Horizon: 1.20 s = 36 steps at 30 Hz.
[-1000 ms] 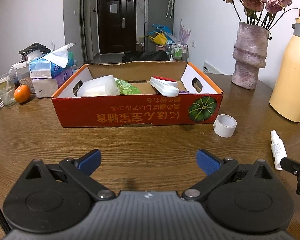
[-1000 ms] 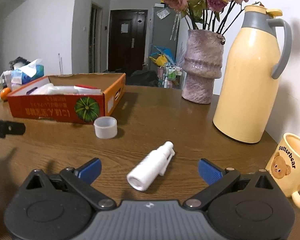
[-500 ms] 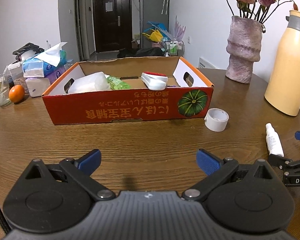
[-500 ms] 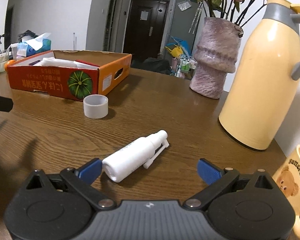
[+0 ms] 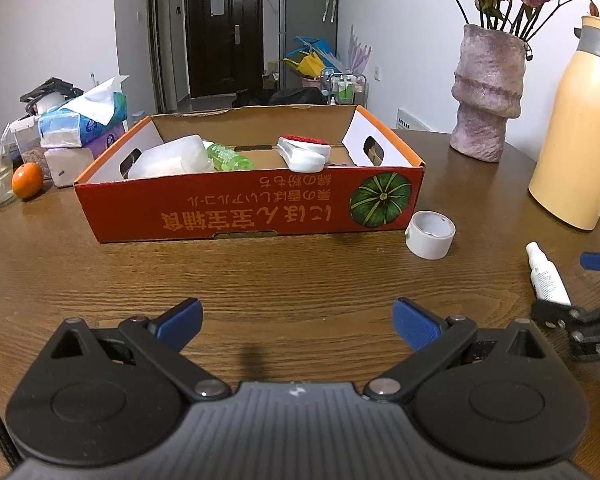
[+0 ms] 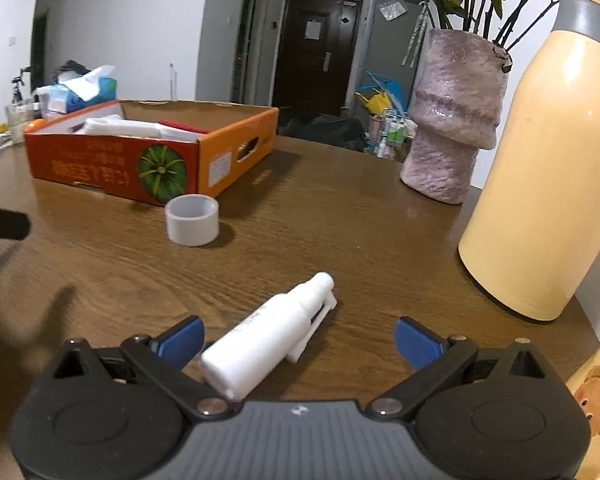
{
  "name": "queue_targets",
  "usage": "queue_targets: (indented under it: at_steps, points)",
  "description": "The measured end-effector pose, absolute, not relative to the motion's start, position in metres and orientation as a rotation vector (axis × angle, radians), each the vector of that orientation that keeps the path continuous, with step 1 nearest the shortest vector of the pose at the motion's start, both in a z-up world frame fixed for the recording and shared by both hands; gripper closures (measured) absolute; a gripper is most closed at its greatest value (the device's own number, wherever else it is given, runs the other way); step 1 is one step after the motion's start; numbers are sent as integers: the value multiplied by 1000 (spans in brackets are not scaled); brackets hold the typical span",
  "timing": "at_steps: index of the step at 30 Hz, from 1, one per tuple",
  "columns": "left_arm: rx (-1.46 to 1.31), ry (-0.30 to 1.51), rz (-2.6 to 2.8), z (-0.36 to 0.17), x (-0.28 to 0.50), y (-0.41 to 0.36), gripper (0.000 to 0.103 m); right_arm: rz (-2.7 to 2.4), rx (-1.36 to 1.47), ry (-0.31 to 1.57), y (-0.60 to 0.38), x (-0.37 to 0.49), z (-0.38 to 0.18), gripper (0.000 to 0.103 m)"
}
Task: Organize rigid objects
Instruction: 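Move the right gripper onto the white nasal spray bottle and close it, then lift the white nasal spray bottle with the right gripper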
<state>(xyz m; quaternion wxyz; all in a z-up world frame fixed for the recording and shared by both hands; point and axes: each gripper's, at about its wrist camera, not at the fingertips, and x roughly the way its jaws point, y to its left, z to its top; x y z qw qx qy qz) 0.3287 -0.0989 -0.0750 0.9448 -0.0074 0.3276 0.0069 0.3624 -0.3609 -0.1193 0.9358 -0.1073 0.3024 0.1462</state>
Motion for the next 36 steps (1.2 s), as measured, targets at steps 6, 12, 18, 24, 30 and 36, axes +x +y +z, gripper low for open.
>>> queue_targets:
  at_steps: [6,12,18,24,30,36]
  points:
    - [-40,689,-2,-76,331,-95,0,332,-297,612,-367,335,-120,1]
    - [-34,692,2,-78,331,-96,0,310,-289,602,-366,345,-122,7]
    - [-39,702,8,-80,336,-92,0,327,-292,596,-359,363,-122,7]
    - [-30,711,8,-83,346,-92,0,307,-234,628,-361,381,-124,3]
    - [-14,711,0,-85,356,-101,0,273,-133,671,-367,396,-127,4]
    - [-2,709,-12,-85,363,-114,0,256,-68,692,-371,397,-128,5]
